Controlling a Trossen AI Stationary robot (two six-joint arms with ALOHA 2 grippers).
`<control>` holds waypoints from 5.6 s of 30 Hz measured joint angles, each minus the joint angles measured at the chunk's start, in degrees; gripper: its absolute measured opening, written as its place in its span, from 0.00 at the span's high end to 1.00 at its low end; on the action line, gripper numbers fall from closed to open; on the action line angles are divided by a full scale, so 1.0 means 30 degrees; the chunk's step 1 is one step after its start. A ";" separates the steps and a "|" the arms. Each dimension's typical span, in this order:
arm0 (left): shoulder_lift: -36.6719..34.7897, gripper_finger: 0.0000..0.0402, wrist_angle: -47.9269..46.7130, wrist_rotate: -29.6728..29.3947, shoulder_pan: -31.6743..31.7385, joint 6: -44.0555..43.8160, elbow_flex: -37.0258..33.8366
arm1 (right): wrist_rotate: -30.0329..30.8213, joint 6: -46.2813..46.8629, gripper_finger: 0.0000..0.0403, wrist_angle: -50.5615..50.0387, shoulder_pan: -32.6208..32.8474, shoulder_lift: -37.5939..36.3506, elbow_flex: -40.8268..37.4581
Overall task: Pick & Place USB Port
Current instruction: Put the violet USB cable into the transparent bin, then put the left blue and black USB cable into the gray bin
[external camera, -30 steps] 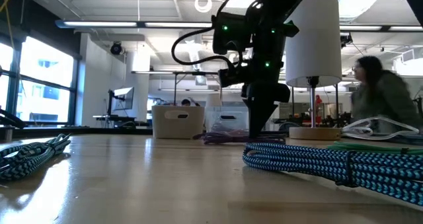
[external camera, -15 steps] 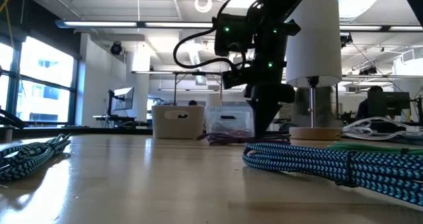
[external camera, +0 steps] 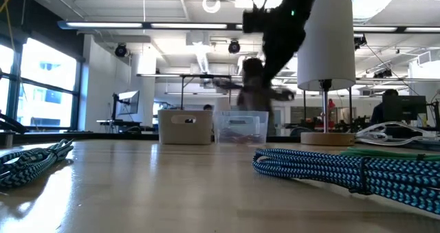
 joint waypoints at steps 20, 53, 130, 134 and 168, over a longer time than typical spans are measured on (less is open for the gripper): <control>0.0015 0.68 -0.0835 -0.8809 0.0007 -0.8813 -0.0007 | 0.2292 1.0322 1.00 -0.1792 -0.2880 -0.0724 0.4351; 0.0131 0.68 -0.1321 -1.2576 0.0007 -0.1696 -0.0007 | 0.4321 1.8944 1.00 0.2727 -0.3100 0.2741 0.4380; 0.1424 0.68 0.0562 -0.0628 -0.1058 -0.5542 -0.0007 | -0.2982 0.2202 0.81 -0.0247 0.6400 -0.7314 0.4366; 0.1985 0.68 0.2417 -0.0444 -0.2838 -0.5578 0.0000 | -0.2861 0.3490 0.81 -0.3144 0.7972 -0.7776 0.4366; 0.8803 0.68 0.5760 -0.1476 -1.2031 -0.1400 -0.0015 | 0.1123 1.5534 0.81 -1.2078 1.7180 -0.7917 0.4366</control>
